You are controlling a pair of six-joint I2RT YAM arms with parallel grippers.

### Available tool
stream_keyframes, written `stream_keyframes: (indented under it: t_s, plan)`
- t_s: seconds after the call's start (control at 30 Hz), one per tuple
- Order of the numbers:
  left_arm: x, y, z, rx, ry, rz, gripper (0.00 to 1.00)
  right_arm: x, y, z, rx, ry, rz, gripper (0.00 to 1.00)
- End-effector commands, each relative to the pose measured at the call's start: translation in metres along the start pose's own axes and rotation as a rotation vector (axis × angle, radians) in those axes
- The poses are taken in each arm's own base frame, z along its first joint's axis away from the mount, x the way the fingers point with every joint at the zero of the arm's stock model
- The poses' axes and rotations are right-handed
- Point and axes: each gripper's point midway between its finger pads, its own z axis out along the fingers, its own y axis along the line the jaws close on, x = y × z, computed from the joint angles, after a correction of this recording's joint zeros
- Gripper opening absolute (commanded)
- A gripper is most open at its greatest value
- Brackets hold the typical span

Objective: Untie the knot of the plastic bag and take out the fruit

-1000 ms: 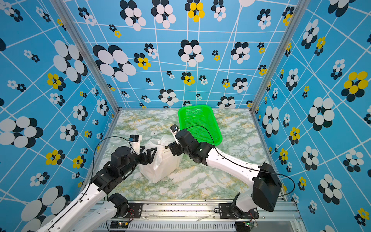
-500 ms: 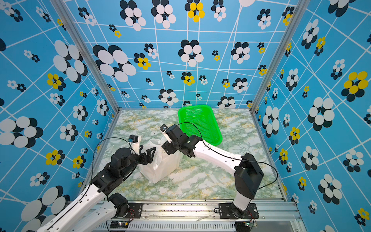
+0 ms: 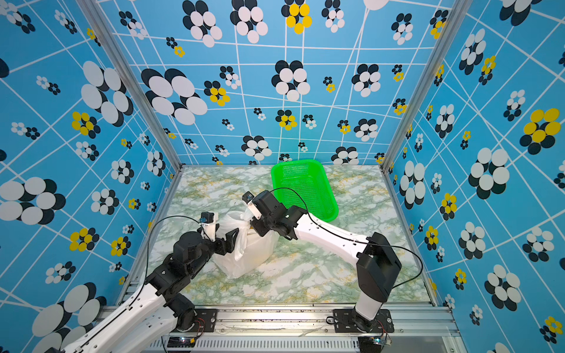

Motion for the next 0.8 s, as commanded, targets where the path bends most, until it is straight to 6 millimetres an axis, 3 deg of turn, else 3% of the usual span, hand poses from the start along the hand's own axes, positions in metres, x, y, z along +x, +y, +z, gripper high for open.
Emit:
stream_keyframes:
  t_s: [0.0,0.07,0.2,0.23,0.3,0.43,0.47,0.5,0.6,0.77]
  plan:
    - [-0.015,-0.010,0.004,0.024,-0.011,0.010,0.88,-0.015,0.013,-0.018,-0.060,-0.079,0.021,0.12]
    - [-0.012,-0.014,0.008,0.040,0.013,0.008,0.99,-0.015,0.014,-0.021,-0.060,-0.083,0.021,0.09]
    - [-0.013,-0.021,0.012,0.067,0.029,0.009,0.99,-0.017,0.019,-0.025,-0.076,-0.093,0.018,0.06]
    - [-0.015,-0.022,0.012,0.071,0.027,0.009,0.94,-0.017,0.020,-0.026,-0.080,-0.093,0.018,0.05]
    - [-0.020,-0.023,0.012,0.073,0.022,0.011,0.75,-0.018,0.022,-0.026,-0.087,-0.097,0.020,0.04]
    - [-0.027,-0.025,0.013,0.069,0.033,0.027,0.16,-0.019,0.023,-0.029,-0.088,-0.113,0.030,0.02]
    - [-0.027,-0.026,0.014,0.071,0.036,0.026,0.05,-0.020,0.022,-0.031,-0.085,-0.123,0.035,0.01]
    - [-0.028,-0.027,0.014,0.076,0.037,0.028,0.00,-0.021,0.021,-0.032,-0.081,-0.130,0.038,0.00]
    - [-0.031,-0.027,0.014,0.075,0.025,0.027,0.00,-0.021,0.014,-0.035,-0.040,-0.146,0.057,0.00]
    - [-0.036,-0.009,0.001,-0.017,0.014,0.017,0.00,-0.018,-0.025,-0.046,0.161,-0.167,0.124,0.00]
